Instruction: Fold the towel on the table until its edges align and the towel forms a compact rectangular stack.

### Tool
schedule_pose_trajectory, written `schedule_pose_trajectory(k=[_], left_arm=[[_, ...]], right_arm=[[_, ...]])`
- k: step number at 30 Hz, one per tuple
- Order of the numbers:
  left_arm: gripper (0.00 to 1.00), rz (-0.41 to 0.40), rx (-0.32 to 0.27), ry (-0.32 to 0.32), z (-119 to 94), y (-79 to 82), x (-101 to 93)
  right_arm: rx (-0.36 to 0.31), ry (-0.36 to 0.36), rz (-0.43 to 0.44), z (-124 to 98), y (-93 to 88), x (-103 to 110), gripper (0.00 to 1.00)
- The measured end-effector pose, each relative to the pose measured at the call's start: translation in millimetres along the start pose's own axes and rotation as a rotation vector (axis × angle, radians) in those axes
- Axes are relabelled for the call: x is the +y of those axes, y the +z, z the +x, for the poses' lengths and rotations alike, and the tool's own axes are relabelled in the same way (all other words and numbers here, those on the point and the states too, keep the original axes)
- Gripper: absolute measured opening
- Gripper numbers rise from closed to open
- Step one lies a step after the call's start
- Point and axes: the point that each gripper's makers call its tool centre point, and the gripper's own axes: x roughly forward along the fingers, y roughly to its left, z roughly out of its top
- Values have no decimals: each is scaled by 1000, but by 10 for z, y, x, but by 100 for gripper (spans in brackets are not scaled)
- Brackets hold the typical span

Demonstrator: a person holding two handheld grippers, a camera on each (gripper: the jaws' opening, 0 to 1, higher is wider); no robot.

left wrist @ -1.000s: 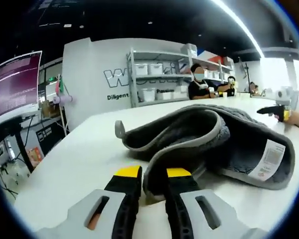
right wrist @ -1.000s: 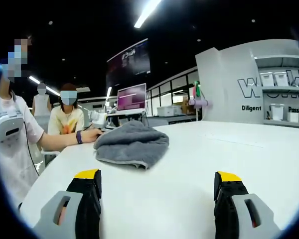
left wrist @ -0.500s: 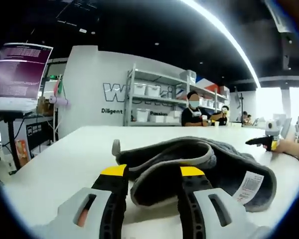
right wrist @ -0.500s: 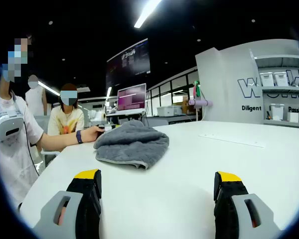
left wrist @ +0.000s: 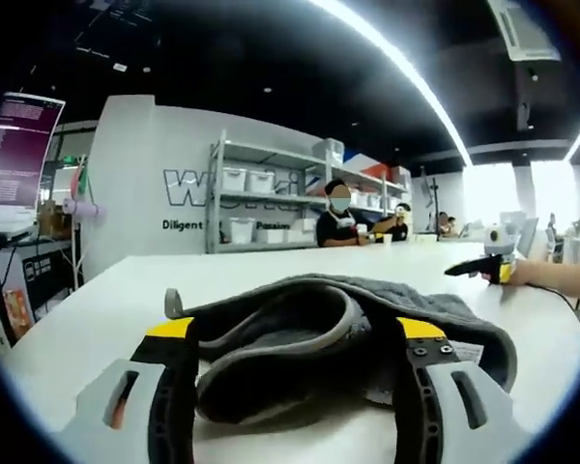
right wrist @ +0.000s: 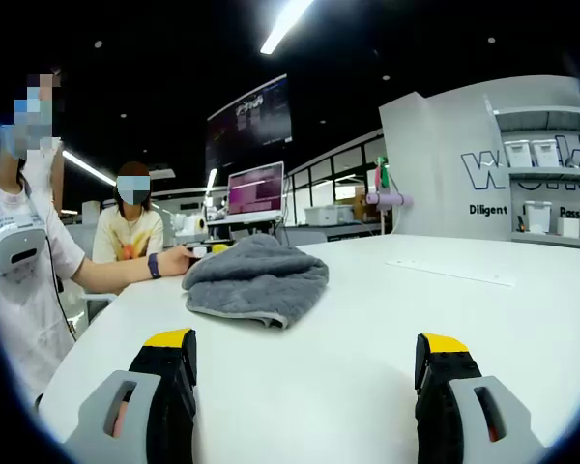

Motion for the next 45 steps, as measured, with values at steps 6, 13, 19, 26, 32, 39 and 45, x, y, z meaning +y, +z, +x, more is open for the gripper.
schedule_pose_trajectory(k=[6,13,19,26,32,39,45], left_arm=[[93,-2,36,1,24,-63,30],[97,-26,57,0,25,-103,32],[98,-32,65,0,16,-115,23],[98,-38,60,-8,9,-108,1],[97,-37,64,-7,8,-117,9],[96,-24,77,-10,11,-138,-1],[96,-35,72,-18,13,-126,-13]], right_arm=[[0,0,0,-1,-2,-3,96],[1,2,2,1,-5,-3,96],[1,2,1,1,-6,-10,96],[-1,-1,-7,8,2,-9,96],[-25,10,8,24,43,15,96],[-61,58,22,115,111,161,96],[-68,84,26,273,137,276,96]])
